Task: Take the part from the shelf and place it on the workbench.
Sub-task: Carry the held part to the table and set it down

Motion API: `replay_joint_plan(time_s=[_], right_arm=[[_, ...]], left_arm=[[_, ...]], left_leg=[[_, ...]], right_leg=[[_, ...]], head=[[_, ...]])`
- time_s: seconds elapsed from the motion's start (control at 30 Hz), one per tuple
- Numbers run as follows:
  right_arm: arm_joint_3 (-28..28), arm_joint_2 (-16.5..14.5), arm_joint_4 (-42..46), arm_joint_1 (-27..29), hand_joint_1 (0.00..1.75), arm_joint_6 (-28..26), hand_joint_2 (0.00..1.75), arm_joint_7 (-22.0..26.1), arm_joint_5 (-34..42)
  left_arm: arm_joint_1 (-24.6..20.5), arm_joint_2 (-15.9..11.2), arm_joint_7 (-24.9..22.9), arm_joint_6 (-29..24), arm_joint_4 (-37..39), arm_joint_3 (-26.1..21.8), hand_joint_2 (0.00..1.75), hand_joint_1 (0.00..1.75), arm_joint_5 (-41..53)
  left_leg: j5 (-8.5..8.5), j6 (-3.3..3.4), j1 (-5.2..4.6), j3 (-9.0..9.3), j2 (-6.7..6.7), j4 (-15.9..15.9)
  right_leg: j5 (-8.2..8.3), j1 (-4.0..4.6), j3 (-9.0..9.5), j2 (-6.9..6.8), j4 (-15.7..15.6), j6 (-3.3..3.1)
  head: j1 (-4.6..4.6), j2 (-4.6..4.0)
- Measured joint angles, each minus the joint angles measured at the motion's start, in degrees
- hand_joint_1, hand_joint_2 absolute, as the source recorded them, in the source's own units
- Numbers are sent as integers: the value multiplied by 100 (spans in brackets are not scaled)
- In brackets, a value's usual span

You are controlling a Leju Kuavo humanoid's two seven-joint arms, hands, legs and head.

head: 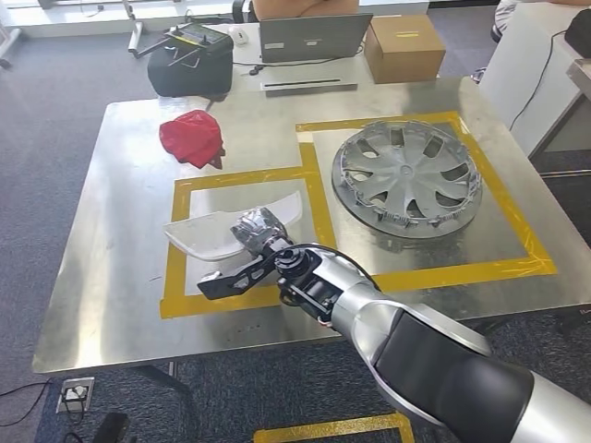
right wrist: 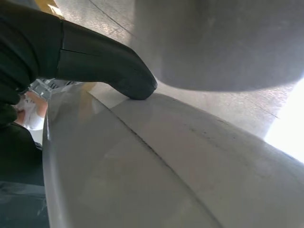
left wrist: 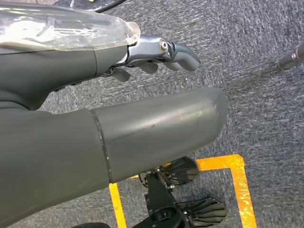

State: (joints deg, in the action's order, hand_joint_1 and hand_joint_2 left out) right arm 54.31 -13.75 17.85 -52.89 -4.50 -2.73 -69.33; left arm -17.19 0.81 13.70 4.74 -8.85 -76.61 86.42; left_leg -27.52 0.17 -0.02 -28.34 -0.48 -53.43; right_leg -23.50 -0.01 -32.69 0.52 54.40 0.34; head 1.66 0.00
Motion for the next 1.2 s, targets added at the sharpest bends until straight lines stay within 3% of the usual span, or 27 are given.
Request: replay_joint_plan(time_s=[0.4,0.53,0.67,1.2], right_arm=[[-6,44,-102,-42,175,-45,175,-17,-89],[-42,44,-108,-102,0,-156,175,49,-94],[-91,26,-106,-177,0,-254,175,132,-100],[-438,-69,-100,-292,0,-461,175,347,-273]], left_arm=[[-2,0,0,2,0,2,0,0,0],[-5,5,18,43,0,2,175,0,-3],[-6,8,179,149,0,2,0,0,-20],[-18,9,194,7,0,2,0,0,-20]], left_leg=[[0,0,0,0,0,0],[0,0,0,0,0,0],[0,0,0,0,0,0],[0,0,0,0,-1,0]], right_leg=[[0,0,0,0,-1,0],[1,0,1,0,0,0],[1,0,2,0,0,0],[1,0,4,-2,0,0]], head=[[-1,0],[-1,0],[-1,0],[-2,0]])
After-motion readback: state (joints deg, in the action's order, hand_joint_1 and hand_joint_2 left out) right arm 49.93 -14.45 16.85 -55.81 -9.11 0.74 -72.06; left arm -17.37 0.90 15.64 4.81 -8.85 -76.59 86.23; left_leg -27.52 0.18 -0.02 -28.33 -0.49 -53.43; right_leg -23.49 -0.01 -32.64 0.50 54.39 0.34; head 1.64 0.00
